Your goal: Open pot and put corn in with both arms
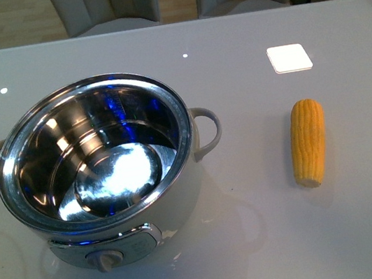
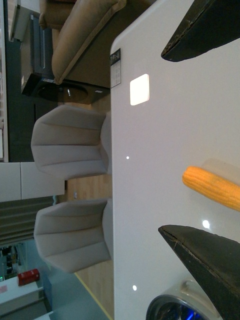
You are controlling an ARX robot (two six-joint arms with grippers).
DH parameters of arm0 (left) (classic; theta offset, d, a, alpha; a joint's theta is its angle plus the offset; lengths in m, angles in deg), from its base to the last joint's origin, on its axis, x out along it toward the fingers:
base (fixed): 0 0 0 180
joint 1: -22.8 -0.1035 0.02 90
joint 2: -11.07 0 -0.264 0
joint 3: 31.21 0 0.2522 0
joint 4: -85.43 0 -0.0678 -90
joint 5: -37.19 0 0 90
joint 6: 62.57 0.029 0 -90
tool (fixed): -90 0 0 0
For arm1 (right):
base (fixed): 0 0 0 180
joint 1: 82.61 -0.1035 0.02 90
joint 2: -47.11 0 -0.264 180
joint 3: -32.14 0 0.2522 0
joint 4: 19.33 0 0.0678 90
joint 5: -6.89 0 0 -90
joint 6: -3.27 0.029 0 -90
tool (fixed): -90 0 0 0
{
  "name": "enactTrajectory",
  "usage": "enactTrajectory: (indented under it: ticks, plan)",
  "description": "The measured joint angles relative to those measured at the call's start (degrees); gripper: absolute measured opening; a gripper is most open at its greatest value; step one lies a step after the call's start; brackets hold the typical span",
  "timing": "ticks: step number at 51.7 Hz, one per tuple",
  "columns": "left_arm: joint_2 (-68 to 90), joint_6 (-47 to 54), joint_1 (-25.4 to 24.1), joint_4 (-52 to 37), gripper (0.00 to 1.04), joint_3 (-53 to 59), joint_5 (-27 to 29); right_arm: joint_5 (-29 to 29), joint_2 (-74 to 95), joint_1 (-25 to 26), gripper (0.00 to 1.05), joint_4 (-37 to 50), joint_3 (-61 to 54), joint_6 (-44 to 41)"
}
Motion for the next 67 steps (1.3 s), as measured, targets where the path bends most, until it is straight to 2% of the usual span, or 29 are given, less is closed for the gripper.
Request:
enactTrajectory:
  ticks: [10, 67]
  plan:
    - [8.4, 0.7, -1.2, -6.0, 0.45, 0.0, -1.4, 0.0, 0.0, 0.0, 0.96, 0.0, 0.0, 0.0]
    - [27.0, 0.0, -1.4, -6.6, 0.45, -0.4, -6.5, 0.0, 0.0, 0.0, 0.96, 0.0, 0.0, 0.0]
